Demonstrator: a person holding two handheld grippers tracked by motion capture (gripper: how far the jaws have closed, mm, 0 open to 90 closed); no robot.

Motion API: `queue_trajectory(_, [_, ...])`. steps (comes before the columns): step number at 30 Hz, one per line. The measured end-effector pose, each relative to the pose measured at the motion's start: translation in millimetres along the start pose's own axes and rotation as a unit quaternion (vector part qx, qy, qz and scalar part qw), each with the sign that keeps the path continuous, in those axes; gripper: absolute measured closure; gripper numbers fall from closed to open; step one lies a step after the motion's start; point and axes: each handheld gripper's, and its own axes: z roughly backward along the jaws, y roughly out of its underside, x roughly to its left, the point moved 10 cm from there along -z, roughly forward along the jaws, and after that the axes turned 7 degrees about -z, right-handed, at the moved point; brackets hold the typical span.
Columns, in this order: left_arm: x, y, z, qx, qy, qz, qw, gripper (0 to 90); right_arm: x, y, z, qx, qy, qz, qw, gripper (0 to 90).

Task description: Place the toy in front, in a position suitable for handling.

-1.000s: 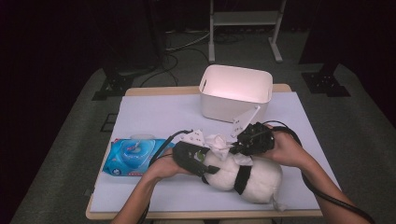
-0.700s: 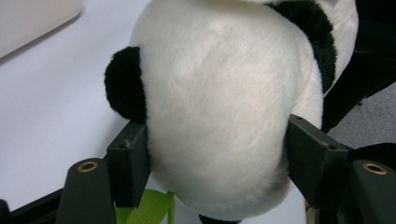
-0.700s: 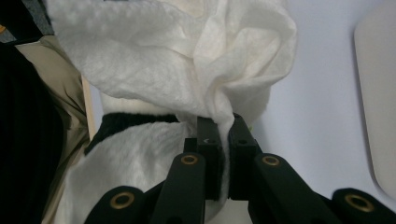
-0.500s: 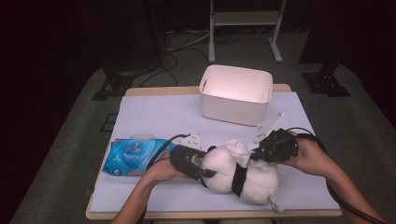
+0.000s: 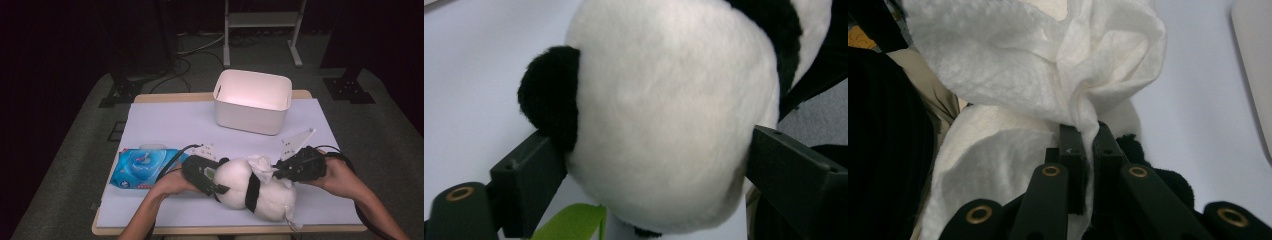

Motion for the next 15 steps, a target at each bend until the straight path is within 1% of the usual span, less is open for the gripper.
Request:
queue_trajectory(2, [0.3, -0.1, -1.0, 0.002, 0.002, -0.001, 1.0, 7.8, 0.6, 0.0, -0.5, 0.001, -0.001, 0.002, 1.0, 85.9])
queue_trajectory(4, [1.0, -1.9, -3.6, 0.002, 0.007, 0.004, 1.0, 5.9, 1.4, 0.1, -1.3, -0.002, -0.001, 0.004, 1.0, 86.0])
queue_trajectory(7, [2.3, -3.9, -5.3, 0.003, 0.009, 0.008, 0.9999, 3.4, 2.2, 0.4, -1.6, -0.004, -0.004, 0.003, 1.0, 86.0])
queue_trajectory(12, [4.4, -9.5, -10.4, 0.009, 0.019, 0.01, 0.9997, 2.2, 2.9, -1.3, -3.0, -0.003, -0.004, 0.008, 1.0, 85.9])
queue_trajectory(13, [5.8, -11.2, -12.3, 0.012, 0.024, 0.014, 0.9995, 2.0, 2.9, -2.4, -4.2, -0.001, -0.005, 0.009, 0.9999, 85.9])
queue_trajectory(14, [5.8, -11.2, -12.3, 0.012, 0.024, 0.014, 0.9995, 2.0, 2.9, -2.4, -4.2, -0.001, -0.005, 0.009, 0.9999, 85.9])
queue_trajectory(15, [6.5, -12.4, -14.5, 0.015, 0.03, 0.013, 0.9994, 2.0, 2.3, -3.5, -5.3, 0.0, -0.007, 0.011, 0.9999, 85.9])
